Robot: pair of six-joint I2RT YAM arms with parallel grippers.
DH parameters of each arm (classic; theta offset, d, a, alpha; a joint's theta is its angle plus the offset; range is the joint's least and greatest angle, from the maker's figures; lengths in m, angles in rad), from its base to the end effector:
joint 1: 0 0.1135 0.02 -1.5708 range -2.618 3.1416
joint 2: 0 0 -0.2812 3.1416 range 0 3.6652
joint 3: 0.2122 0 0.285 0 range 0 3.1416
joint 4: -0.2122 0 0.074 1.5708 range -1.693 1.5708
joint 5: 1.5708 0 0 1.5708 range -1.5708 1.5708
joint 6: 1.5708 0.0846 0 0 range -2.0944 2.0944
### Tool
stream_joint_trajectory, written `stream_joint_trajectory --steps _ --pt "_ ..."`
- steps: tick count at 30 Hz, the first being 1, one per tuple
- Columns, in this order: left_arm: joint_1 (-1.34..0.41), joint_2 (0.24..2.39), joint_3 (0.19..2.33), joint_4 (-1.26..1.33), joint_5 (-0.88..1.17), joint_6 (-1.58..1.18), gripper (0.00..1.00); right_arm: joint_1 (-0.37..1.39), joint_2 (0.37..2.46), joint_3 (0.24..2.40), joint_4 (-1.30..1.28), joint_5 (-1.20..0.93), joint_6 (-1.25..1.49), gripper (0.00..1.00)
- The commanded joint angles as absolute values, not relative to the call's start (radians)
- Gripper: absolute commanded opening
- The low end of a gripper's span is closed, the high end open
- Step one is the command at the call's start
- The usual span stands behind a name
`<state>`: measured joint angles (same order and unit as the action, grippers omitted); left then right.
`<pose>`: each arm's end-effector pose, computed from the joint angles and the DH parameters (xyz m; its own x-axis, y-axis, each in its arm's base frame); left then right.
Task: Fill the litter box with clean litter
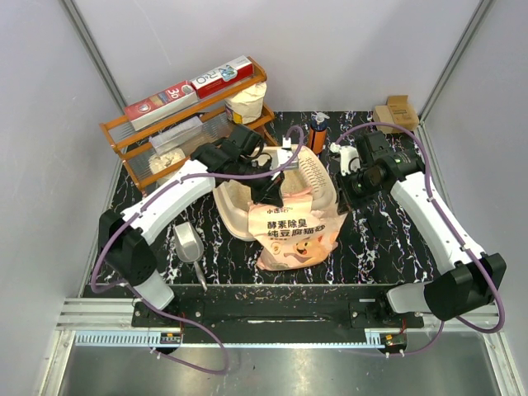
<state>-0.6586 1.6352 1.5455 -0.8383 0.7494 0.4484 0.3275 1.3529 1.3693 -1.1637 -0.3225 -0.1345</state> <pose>0.2830 -0.2919 0.3201 -0.2362 0.5841 -0.7766 0.9692 0.0842 -0.2315 0.2756 0.1219 0.3120 -0.7980 -0.4054 -0.4460 -0.5403 0.8091 0.2312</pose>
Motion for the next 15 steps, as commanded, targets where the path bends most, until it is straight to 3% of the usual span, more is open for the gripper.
stream_joint_trajectory --steps 1,4,6,8,9,10,12,15 --pt "-0.663 1.499 1.609 -0.809 0.851 0.374 0.00 0.327 1.324 1.396 -1.098 -0.166 -0.121 0.00" --pt "-0.663 1.389 1.531 -0.659 0.813 0.312 0.00 0.328 1.333 1.413 -1.100 -0.150 -0.140 0.00" --pt "-0.664 1.349 1.484 -0.599 0.807 0.266 0.00 0.325 1.338 1.420 -1.104 -0.167 -0.138 0.07" --pt "-0.675 1.319 1.442 -0.566 0.801 0.246 0.00 0.327 1.351 1.428 -1.114 -0.230 -0.149 0.24" --pt "-0.678 1.316 1.428 -0.563 0.799 0.245 0.00 0.327 1.354 1.430 -1.121 -0.253 -0.153 0.43" --pt "-0.681 1.312 1.422 -0.558 0.798 0.245 0.00 0.325 1.359 1.431 -1.121 -0.282 -0.152 0.51" --pt "-0.684 1.313 1.410 -0.555 0.790 0.249 0.00 0.327 1.370 1.436 -1.137 -0.322 -0.147 0.63" --pt "-0.686 1.318 1.408 -0.535 0.785 0.244 0.00 0.368 1.394 1.419 -1.135 -0.316 -0.138 0.69"
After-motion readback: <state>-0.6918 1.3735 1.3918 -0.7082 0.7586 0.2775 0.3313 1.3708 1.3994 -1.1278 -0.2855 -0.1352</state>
